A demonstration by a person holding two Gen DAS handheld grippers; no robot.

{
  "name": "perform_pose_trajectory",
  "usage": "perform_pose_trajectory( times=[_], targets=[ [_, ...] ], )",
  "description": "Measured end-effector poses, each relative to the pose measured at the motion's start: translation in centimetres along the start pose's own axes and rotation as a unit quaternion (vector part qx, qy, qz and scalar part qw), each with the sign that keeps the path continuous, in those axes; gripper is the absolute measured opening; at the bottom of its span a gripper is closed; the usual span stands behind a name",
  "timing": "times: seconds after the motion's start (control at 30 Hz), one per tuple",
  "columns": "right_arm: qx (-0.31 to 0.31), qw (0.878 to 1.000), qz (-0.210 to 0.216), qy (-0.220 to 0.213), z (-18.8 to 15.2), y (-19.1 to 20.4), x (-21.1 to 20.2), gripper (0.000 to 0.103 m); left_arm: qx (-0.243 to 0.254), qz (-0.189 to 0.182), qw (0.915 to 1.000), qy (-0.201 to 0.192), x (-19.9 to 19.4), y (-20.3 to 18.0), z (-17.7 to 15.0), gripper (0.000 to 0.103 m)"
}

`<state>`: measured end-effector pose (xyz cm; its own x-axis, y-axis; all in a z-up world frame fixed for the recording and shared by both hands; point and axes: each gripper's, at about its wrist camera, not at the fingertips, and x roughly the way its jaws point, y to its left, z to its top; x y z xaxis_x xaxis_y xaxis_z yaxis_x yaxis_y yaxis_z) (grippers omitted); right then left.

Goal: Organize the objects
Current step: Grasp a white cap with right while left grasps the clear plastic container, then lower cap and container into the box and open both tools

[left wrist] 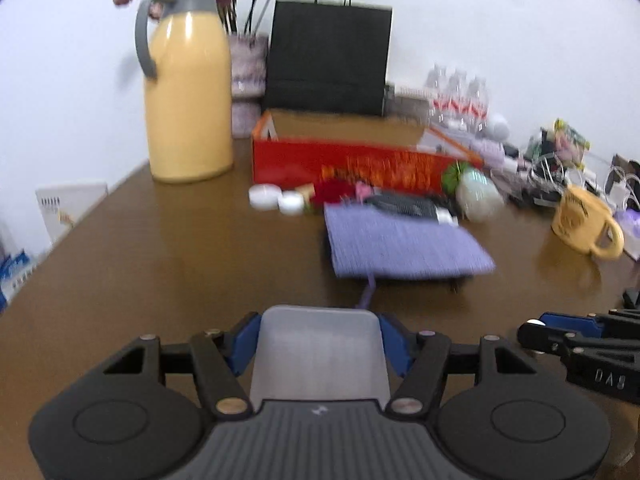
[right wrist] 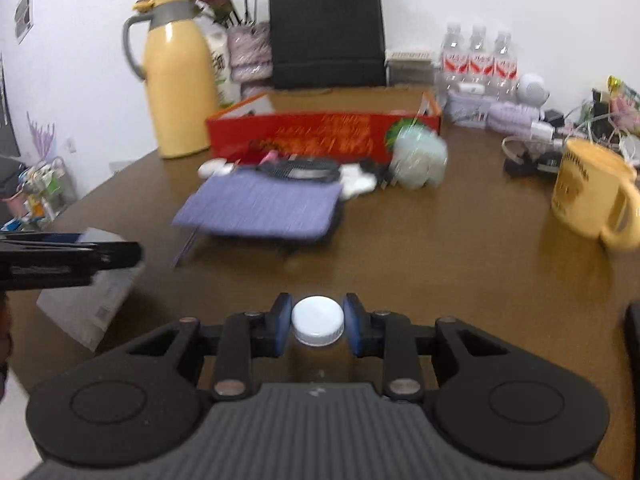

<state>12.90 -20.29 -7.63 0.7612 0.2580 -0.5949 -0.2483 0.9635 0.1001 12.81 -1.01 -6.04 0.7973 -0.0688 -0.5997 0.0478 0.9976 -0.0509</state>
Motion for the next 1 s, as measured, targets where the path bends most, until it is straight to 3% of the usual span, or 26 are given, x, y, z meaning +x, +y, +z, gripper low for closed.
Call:
perform_pose_trajectory(
  times=[0.1, 0.27, 0.4, 0.43, 0.63, 0.77, 0.87, 0.93, 1.0],
  targets=[
    [-0.011, 1.0, -0.001, 0.007, -1.2, 0.6, -0.7, 0.029, 0.003, 0.009, 0.9999, 0.008, -0.3, -0.5, -1.2, 0.063],
    [-0.025, 1.0, -0.014, 0.005, -2.2, 1.2, -1.7, 0.031, 0.036, 0.0, 0.9993, 0.01, -2.1, -1.3, -2.7, 0.075],
    [-0.031, 0.999, -0.015, 0.006, -2.4, 1.3, -2.1, 0.031, 0.037, -0.002, 0.9991, 0.023, -2.6, -1.0, -3.5, 0.073],
    [-0.033, 0.999, -0.017, 0.007, -2.4, 1.3, -2.2, 0.032, 0.035, 0.0, 0.999, 0.027, -2.5, -0.8, -3.5, 0.065],
    [-0.041, 0.999, -0.011, 0.007, -2.1, 1.3, -2.2, 0.029, 0.043, -0.015, 0.9989, 0.009, -2.7, -0.6, -2.4, 0.064],
    [-0.03, 0.999, -0.015, -0.03, 1.7, -0.2, -2.2, 0.029, 0.028, -0.033, 0.9984, -0.036, -1.9, 0.7, 3.0, 0.064],
    [-0.006, 0.997, 0.001, -0.072, 7.6, -2.4, -0.9, 0.029, 0.038, -0.049, 0.9956, -0.07, 0.8, 1.5, 9.5, 0.064],
    [-0.004, 0.994, 0.003, -0.106, 12.5, -3.7, 1.0, 0.029, 0.034, -0.064, 0.9953, -0.063, 4.4, 1.8, 14.9, 0.064],
    [0.02, 0.994, 0.012, -0.11, 17.3, -5.4, 4.3, 0.029, 0.011, -0.08, 0.9961, -0.035, 9.0, 1.6, 19.9, 0.064]
  ],
)
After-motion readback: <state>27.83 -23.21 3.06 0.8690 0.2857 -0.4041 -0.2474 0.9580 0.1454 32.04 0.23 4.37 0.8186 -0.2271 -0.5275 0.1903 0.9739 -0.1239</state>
